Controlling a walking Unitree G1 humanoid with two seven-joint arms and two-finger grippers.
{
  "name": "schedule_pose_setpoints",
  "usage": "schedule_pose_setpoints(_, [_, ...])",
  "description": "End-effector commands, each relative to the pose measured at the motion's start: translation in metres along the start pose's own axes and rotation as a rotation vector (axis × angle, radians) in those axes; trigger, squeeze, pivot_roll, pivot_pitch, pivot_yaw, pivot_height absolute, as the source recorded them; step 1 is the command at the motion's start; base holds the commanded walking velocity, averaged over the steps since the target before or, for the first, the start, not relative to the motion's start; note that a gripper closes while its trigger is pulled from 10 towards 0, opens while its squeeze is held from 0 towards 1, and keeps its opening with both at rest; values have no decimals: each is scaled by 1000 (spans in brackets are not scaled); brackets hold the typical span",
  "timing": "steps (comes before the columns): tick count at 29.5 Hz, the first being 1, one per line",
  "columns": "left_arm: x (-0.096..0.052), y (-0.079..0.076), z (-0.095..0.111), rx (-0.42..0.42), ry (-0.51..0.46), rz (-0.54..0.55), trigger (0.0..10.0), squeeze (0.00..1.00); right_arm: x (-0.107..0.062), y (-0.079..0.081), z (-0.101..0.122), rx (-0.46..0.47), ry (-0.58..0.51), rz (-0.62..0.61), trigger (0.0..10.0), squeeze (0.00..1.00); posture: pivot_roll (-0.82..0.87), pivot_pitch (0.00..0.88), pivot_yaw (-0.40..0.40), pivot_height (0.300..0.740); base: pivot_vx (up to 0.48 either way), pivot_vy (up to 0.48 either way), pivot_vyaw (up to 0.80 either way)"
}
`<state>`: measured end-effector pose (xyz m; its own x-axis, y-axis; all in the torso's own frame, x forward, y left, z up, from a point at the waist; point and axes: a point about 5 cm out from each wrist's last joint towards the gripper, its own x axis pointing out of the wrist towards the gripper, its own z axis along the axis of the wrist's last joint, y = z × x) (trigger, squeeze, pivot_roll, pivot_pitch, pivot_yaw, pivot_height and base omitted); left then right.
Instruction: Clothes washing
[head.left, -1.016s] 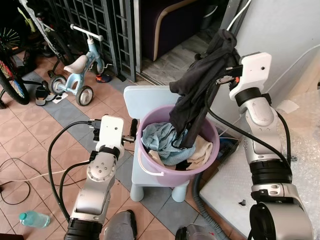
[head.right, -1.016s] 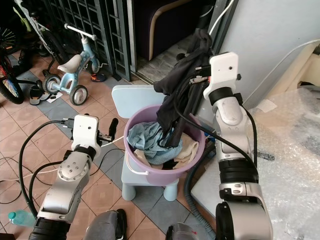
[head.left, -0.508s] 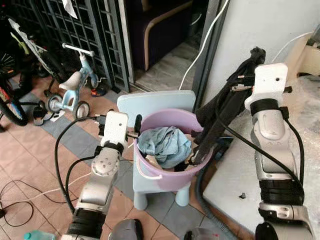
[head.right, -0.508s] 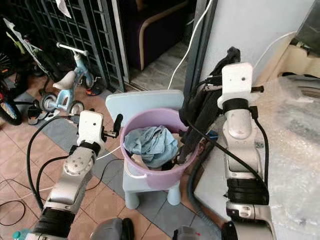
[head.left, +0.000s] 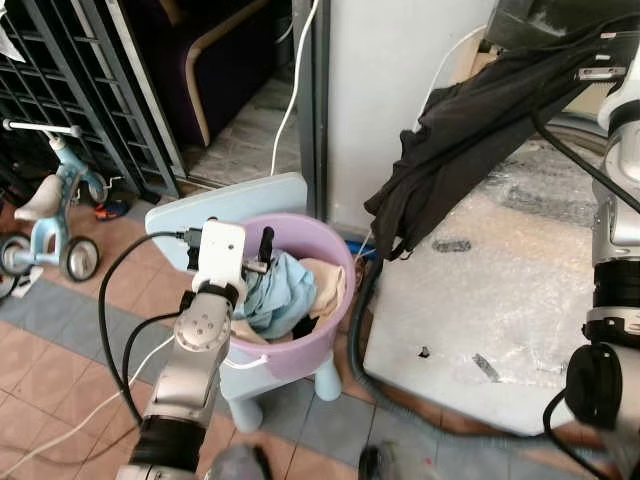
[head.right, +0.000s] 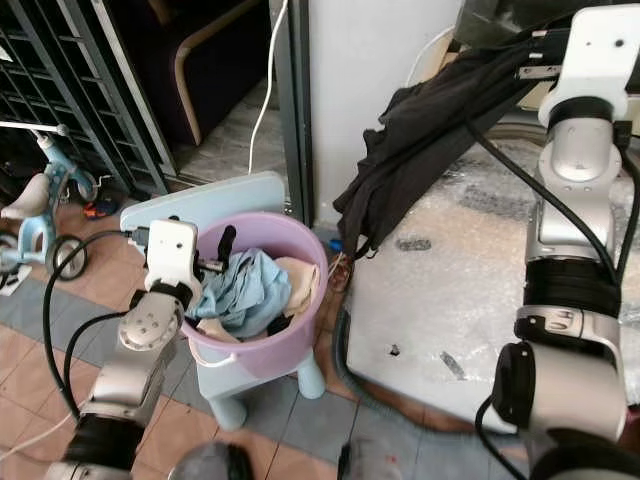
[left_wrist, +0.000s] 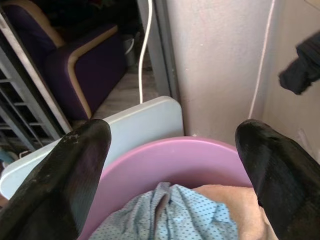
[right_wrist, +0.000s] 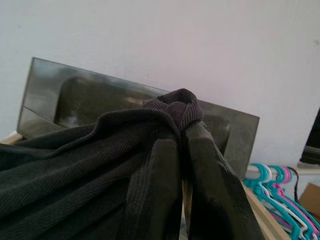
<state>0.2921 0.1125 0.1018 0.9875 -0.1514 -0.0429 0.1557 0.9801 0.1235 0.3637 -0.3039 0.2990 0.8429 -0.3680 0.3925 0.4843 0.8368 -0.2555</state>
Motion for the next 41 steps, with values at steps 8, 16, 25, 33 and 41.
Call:
schedule_pose_setpoints(8, [-2,3,3,-6,-17,0,10000,0,11,-7,-15,137,154,-16,10000,0,-77,0,37,740,0,0,-433])
schedule_pose_setpoints(16, [-7,13,-1,-39,2,30,10000,0,-9,49,-26,236,101,276,10000,0,-73,0,39,740,0,0,0])
schedule_pose_setpoints(25, [-6,17,-3,-72,29,60,10000,0,-18,79,5,277,-79,495,10000,0,-80,0,43,740,196,0,0])
schedule_pose_setpoints(33, [-9,15,-5,-87,38,58,10000,0,-1,84,46,258,-211,500,10000,0,-75,0,38,740,334,0,0])
schedule_pose_setpoints(41, [-28,28,-16,-62,81,83,10000,0,-9,112,46,172,-228,664,10000,0,-71,0,39,740,443,0,0])
